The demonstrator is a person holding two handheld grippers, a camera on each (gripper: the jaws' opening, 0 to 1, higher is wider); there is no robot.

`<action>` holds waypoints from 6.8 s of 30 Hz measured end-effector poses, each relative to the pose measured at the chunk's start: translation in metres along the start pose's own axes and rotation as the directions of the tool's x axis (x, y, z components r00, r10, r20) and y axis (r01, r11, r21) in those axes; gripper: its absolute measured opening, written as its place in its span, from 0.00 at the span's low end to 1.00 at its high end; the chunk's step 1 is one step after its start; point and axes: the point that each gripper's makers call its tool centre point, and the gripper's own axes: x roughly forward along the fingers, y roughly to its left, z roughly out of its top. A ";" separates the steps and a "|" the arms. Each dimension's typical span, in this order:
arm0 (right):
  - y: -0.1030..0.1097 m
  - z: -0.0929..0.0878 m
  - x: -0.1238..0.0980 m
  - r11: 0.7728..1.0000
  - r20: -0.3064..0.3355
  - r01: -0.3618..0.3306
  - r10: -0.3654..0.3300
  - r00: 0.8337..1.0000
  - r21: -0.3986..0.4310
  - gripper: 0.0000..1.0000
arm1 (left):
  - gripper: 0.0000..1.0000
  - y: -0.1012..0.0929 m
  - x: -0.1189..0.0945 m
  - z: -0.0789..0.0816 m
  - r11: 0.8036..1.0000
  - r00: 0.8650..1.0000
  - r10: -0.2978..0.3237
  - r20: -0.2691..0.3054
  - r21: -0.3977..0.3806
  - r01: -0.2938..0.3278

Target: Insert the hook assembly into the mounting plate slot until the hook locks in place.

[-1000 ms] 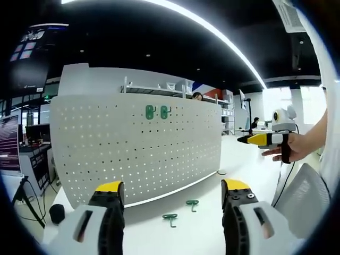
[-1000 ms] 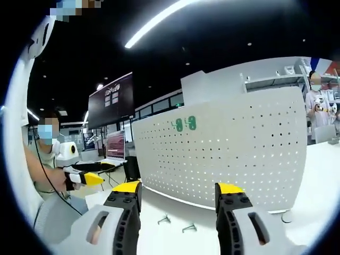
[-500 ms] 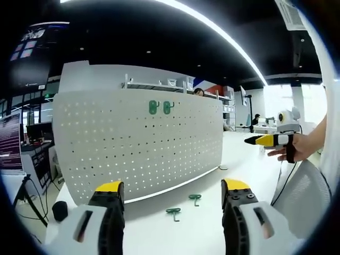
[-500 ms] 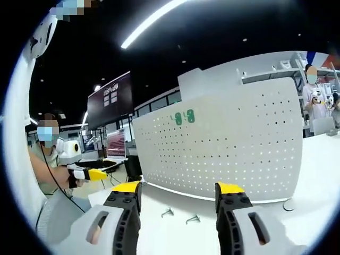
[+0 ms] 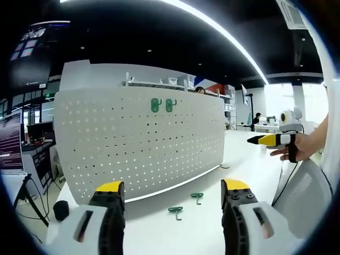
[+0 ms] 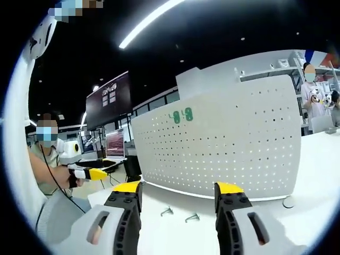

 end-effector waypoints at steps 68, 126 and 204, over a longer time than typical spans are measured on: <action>0.002 -0.011 -0.005 1.000 -0.061 -0.013 0.014 0.998 0.023 0.47 | 0.46 -0.003 0.137 -0.150 0.550 0.595 -0.374 -0.712 0.347 0.760; -0.008 -0.013 -0.013 0.997 -0.076 0.026 -0.020 0.997 0.078 0.40 | 0.05 -0.010 0.158 -0.185 0.478 0.460 -0.397 -0.794 0.249 0.843; -0.007 0.004 -0.015 0.996 -0.008 0.023 -0.023 1.000 0.083 0.40 | 0.01 -0.001 0.121 -0.057 0.904 0.893 -0.350 -0.282 0.150 0.401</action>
